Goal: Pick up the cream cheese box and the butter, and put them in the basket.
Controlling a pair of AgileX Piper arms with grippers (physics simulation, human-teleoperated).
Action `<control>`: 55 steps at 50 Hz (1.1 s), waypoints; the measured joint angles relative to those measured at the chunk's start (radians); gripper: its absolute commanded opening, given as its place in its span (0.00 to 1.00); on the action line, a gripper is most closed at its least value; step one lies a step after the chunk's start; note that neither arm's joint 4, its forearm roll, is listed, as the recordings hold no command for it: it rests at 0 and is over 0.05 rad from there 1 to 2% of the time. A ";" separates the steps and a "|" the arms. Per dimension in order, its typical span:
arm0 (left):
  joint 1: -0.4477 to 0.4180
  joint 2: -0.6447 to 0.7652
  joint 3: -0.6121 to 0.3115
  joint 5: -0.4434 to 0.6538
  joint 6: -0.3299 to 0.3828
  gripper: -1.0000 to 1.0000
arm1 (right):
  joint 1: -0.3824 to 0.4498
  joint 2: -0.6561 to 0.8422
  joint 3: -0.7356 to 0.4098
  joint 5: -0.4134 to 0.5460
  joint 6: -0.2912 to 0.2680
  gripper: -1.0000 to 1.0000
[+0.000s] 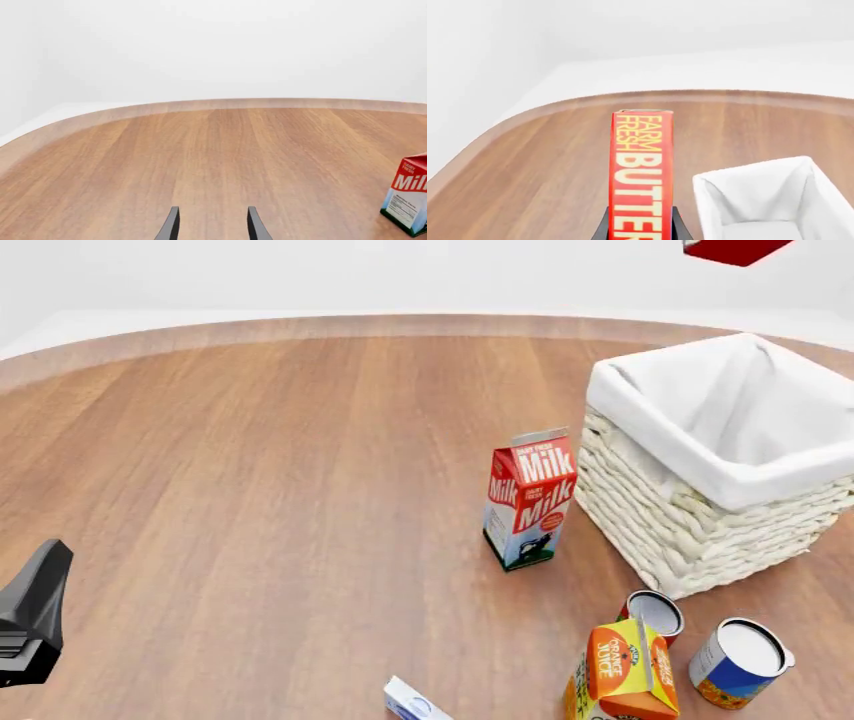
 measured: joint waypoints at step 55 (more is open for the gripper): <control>0.000 0.000 0.000 0.000 0.000 1.00 | -0.252 0.047 0.243 -0.173 0.171 0.00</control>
